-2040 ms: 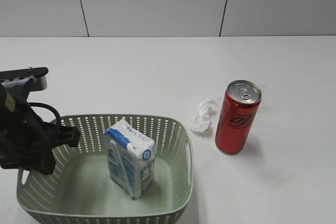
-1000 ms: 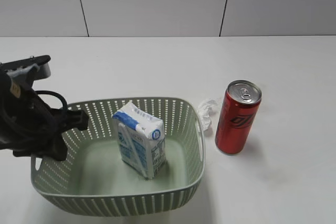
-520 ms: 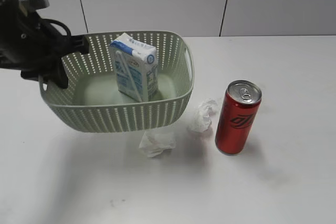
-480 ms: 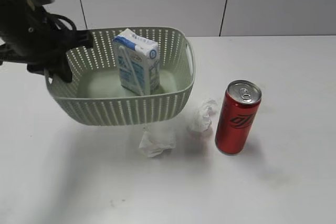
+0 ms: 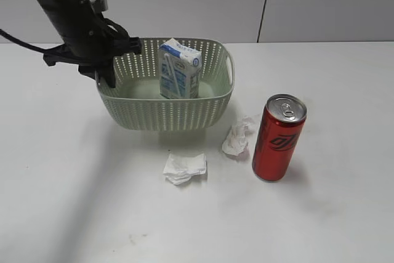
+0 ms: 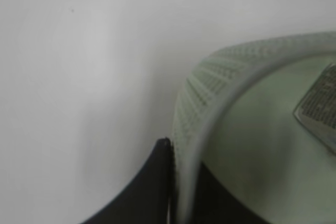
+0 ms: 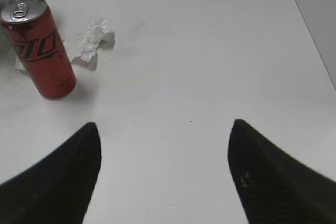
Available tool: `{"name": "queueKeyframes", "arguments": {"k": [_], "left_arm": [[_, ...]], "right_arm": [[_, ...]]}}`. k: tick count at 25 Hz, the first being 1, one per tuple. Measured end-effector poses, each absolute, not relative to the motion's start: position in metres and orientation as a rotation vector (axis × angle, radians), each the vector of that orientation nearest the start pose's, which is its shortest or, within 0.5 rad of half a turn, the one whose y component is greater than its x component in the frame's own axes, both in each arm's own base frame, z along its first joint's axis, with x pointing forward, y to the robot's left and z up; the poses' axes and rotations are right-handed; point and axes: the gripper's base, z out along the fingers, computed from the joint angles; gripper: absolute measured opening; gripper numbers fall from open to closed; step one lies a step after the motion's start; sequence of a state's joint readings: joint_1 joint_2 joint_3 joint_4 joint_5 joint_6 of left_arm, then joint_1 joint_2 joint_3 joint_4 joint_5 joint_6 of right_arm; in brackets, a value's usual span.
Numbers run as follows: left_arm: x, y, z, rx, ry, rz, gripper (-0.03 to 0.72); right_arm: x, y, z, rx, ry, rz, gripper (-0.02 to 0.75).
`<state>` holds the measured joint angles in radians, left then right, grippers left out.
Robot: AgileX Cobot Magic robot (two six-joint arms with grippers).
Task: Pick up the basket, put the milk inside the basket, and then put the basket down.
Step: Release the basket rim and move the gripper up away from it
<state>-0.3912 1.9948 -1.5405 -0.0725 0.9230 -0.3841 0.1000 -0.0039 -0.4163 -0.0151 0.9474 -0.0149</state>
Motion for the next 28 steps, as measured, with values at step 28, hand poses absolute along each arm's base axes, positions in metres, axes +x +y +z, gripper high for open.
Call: {"name": "queueKeyframes", "arguments": {"k": [28], "left_arm": [[0.411,-0.183,0.174,0.030,2.876,-0.331,0.190]], "right_arm": [[0.008,0.000,0.263,-0.115,2.008,0.037,0.590]]}}
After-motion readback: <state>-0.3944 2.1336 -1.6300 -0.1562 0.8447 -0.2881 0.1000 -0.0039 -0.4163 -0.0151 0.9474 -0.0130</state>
